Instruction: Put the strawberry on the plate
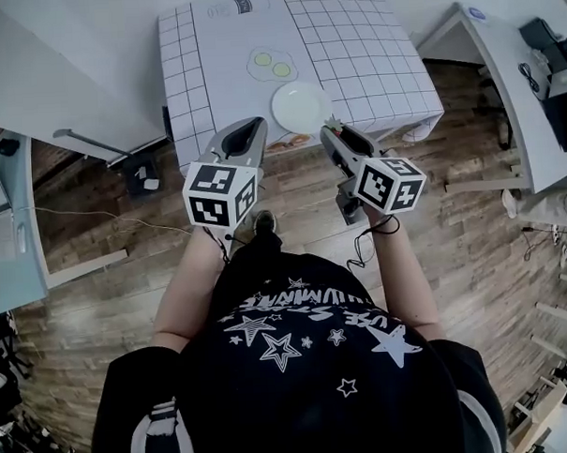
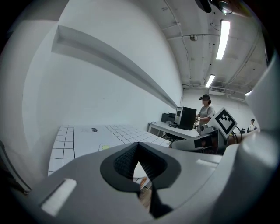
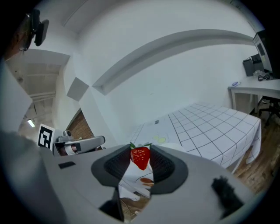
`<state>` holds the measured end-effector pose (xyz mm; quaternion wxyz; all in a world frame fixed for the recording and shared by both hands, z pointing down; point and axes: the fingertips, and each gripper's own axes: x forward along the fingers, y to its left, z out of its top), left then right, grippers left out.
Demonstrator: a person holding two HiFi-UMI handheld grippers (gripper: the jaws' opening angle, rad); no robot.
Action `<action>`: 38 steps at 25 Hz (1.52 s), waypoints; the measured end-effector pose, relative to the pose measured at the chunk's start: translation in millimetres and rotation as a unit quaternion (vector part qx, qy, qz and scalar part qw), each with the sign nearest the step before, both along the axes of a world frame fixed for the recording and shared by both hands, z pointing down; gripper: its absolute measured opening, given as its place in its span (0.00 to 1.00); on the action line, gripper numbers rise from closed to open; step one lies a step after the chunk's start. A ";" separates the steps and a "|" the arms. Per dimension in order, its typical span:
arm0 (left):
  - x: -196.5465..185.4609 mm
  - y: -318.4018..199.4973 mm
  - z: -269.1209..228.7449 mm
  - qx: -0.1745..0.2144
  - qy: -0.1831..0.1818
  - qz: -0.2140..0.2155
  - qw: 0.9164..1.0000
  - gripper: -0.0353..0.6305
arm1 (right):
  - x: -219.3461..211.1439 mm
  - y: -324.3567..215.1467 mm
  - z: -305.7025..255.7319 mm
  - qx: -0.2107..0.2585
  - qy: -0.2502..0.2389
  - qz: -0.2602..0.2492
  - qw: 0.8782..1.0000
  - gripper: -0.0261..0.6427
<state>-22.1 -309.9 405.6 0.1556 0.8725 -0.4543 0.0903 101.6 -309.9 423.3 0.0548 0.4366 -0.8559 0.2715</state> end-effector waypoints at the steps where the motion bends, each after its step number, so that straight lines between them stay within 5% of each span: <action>1: -2.9 -7.6 1.6 -0.002 0.001 0.003 1.000 0.07 | -3.3 -7.1 2.0 -0.003 0.002 0.001 1.000 0.25; 16: -1.6 -83.1 44.2 -0.044 0.007 0.080 0.996 0.07 | -18.8 -75.2 47.1 -0.056 0.040 0.047 0.997 0.25; 38: -5.0 -109.6 83.4 -0.084 -0.017 0.059 0.995 0.07 | -26.4 -109.6 109.9 -0.109 0.101 -0.010 0.989 0.25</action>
